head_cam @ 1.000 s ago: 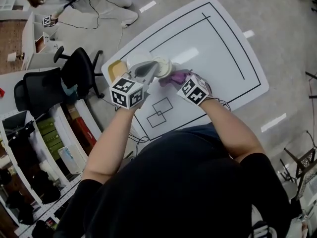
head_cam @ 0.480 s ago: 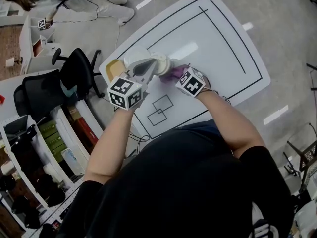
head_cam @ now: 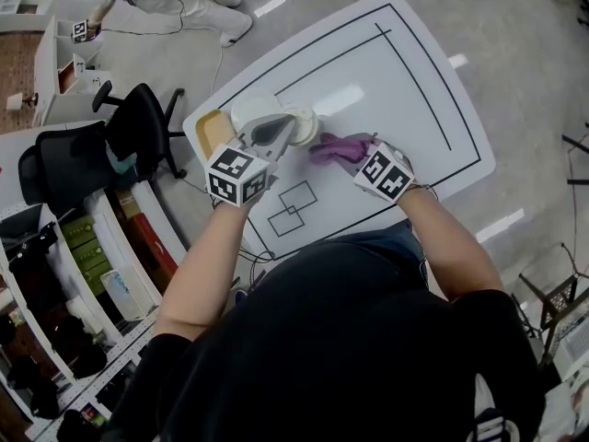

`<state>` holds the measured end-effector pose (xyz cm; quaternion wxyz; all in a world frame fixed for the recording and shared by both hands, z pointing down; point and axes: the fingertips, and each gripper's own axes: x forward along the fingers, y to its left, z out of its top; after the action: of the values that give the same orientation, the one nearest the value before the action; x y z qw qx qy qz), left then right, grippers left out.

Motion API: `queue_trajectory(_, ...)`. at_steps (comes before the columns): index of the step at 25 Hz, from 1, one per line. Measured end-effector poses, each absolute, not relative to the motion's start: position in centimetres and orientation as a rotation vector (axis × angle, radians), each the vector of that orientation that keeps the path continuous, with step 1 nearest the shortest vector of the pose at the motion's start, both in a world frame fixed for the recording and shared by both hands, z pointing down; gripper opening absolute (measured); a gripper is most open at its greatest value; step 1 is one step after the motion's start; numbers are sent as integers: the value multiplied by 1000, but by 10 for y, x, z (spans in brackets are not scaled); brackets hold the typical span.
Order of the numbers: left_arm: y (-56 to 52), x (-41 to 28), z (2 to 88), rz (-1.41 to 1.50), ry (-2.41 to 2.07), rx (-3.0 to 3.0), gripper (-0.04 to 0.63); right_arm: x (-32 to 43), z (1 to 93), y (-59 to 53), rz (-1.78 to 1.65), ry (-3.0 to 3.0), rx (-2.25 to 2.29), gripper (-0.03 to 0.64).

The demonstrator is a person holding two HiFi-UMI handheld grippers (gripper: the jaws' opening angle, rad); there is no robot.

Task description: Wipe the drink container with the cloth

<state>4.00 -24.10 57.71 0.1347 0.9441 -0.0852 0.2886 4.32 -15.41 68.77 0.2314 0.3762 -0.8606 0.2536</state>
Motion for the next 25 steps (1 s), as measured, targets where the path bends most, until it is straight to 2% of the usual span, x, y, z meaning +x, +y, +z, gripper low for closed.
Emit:
queue_trajectory(5, -243, 40, 579, 830, -260, 2738, 21, 53, 628, -177, 414, -2465, 958, 75)
queue_trajectory(9, -244, 41, 577, 814, -259, 2718, 21, 57, 616, -197, 335, -2480, 938, 75)
queue_trajectory(15, -245, 43, 579, 779, -268, 2712, 21, 57, 635, -207, 344, -2494, 901, 77)
queue_trajectory(25, -249, 45, 580, 755, -269, 2722, 21, 53, 722, -215, 473, -2404, 771, 78)
